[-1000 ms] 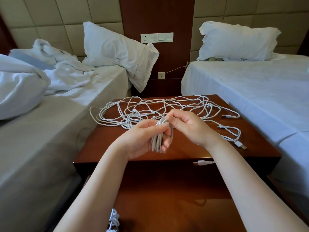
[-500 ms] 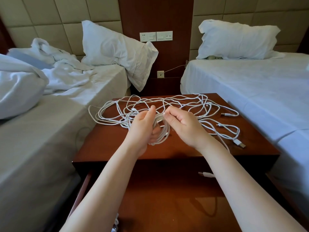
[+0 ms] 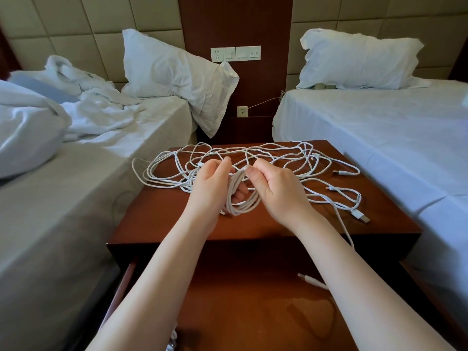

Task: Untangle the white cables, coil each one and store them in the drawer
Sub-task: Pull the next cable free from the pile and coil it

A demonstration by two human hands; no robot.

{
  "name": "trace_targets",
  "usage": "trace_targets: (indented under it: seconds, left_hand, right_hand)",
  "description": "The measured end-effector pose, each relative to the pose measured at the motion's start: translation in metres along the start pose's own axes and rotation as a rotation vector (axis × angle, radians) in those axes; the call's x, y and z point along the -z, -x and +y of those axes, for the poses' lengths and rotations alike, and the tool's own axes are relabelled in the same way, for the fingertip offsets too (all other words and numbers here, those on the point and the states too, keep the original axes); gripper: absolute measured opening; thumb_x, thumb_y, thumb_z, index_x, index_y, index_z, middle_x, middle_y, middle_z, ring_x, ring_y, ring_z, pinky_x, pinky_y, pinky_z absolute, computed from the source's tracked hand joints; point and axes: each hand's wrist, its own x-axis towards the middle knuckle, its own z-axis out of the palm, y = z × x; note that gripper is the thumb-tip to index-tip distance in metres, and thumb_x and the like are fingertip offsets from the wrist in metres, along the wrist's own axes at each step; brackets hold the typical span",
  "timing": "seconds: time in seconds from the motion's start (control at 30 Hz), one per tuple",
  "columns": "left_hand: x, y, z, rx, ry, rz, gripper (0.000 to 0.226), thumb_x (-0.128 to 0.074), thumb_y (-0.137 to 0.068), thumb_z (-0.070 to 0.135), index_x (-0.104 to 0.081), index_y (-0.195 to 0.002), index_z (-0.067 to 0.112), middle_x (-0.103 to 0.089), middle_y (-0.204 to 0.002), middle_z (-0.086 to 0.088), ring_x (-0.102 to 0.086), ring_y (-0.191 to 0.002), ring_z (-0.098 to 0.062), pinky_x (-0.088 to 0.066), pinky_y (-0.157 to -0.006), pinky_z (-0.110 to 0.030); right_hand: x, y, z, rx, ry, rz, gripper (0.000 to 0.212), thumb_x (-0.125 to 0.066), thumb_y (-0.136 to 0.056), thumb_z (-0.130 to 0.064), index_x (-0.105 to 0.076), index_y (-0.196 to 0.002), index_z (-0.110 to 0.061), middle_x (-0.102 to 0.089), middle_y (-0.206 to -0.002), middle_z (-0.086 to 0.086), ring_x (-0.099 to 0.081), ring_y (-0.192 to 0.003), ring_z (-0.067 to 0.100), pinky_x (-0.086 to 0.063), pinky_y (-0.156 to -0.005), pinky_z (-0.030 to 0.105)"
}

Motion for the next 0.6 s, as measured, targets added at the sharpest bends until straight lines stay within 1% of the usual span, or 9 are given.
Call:
trace_targets:
  seconds: [0.07,0.13,0.23,0.3,0.37,0.4,0.47,0.53,0.6]
  left_hand:
    - [0.001,0.0,-0.002,-0.071,-0.057,-0.026,0.031,-0.045,-0.1,0.031,-0.057,-0.091,0.004,-0.064,-0.064,-0.005,-0.06,-0.058,-0.015,-0.05,-0.056,-0.033]
    - [0.001,0.0,-0.006,-0.177,-0.177,-0.004,0.033,-0.046,-0.098,0.035,-0.06,-0.088,0.007,-0.062,-0.073,-0.003,-0.058,-0.069,-0.015,-0.049,-0.066,-0.036]
    - [-0.001,0.003,-0.011,-0.271,-0.298,-0.03,0.034,-0.042,-0.099,0.038,-0.059,-0.083,0.013,-0.057,-0.073,-0.003,-0.056,-0.067,-0.013,-0.05,-0.06,-0.033]
    - [-0.006,0.004,-0.013,-0.303,-0.274,-0.021,0.035,-0.04,-0.1,0.034,-0.059,-0.086,0.009,-0.056,-0.074,-0.004,-0.06,-0.066,-0.016,-0.053,-0.055,-0.035]
    - [-0.013,0.005,-0.016,-0.374,-0.242,0.094,0.038,-0.037,-0.102,0.031,-0.057,-0.084,0.004,-0.053,-0.071,-0.001,-0.059,-0.064,-0.024,-0.053,-0.055,-0.04]
    - [-0.016,0.006,-0.017,-0.406,-0.219,0.158,0.04,-0.036,-0.102,0.03,-0.055,-0.081,0.002,-0.051,-0.069,-0.002,-0.055,-0.062,-0.026,-0.051,-0.055,-0.035]
    - [-0.02,0.009,-0.016,-0.421,-0.148,0.254,0.045,-0.037,-0.1,0.033,-0.048,-0.075,-0.003,-0.045,-0.064,-0.006,-0.046,-0.055,-0.025,-0.042,-0.049,-0.026]
    - [-0.019,0.01,-0.017,-0.467,-0.145,0.325,0.052,-0.038,-0.095,0.038,-0.045,-0.073,-0.008,-0.042,-0.062,-0.011,-0.039,-0.053,-0.018,-0.035,-0.051,-0.022]
    - [-0.015,0.009,-0.017,-0.519,-0.181,0.372,0.053,-0.037,-0.094,0.036,-0.045,-0.07,-0.009,-0.044,-0.06,-0.014,-0.037,-0.054,-0.009,-0.031,-0.052,-0.023]
  right_hand:
    - [0.003,0.0,0.0,-0.049,-0.002,0.008,0.036,-0.028,-0.096,-0.05,-0.035,-0.066,-0.031,-0.04,-0.051,-0.01,-0.041,-0.047,0.009,-0.025,-0.047,0.018]
    - [0.005,-0.001,0.0,-0.112,-0.012,0.031,0.036,-0.032,-0.098,-0.046,-0.036,-0.066,-0.032,-0.042,-0.052,-0.01,-0.042,-0.048,0.007,-0.026,-0.049,0.02]
    - [0.006,-0.003,-0.001,-0.218,-0.053,0.13,0.037,-0.034,-0.101,-0.042,-0.04,-0.067,-0.028,-0.044,-0.054,-0.008,-0.043,-0.049,0.007,-0.029,-0.049,0.021]
    - [0.005,-0.005,-0.005,-0.28,-0.104,0.191,0.038,-0.034,-0.102,-0.041,-0.045,-0.069,-0.023,-0.044,-0.055,-0.008,-0.044,-0.05,0.007,-0.032,-0.051,0.023]
    - [0.001,-0.006,-0.011,-0.319,-0.146,0.22,0.04,-0.034,-0.102,-0.041,-0.049,-0.071,-0.02,-0.047,-0.056,-0.008,-0.046,-0.053,0.007,-0.034,-0.053,0.023]
    - [-0.001,-0.006,-0.015,-0.326,-0.165,0.225,0.041,-0.034,-0.102,-0.041,-0.049,-0.071,-0.02,-0.049,-0.057,-0.007,-0.048,-0.054,0.007,-0.035,-0.053,0.023]
    - [-0.006,-0.005,-0.022,-0.324,-0.185,0.225,0.04,-0.033,-0.102,-0.042,-0.049,-0.071,-0.02,-0.05,-0.059,-0.007,-0.049,-0.056,0.007,-0.035,-0.053,0.022]
    - [-0.011,-0.004,-0.028,-0.305,-0.196,0.229,0.041,-0.034,-0.102,-0.042,-0.051,-0.073,-0.018,-0.051,-0.059,-0.007,-0.049,-0.056,0.008,-0.036,-0.053,0.023]
    - [-0.013,-0.003,-0.031,-0.292,-0.22,0.225,0.041,-0.035,-0.101,-0.041,-0.051,-0.072,-0.018,-0.049,-0.056,-0.008,-0.047,-0.052,0.007,-0.035,-0.05,0.019]
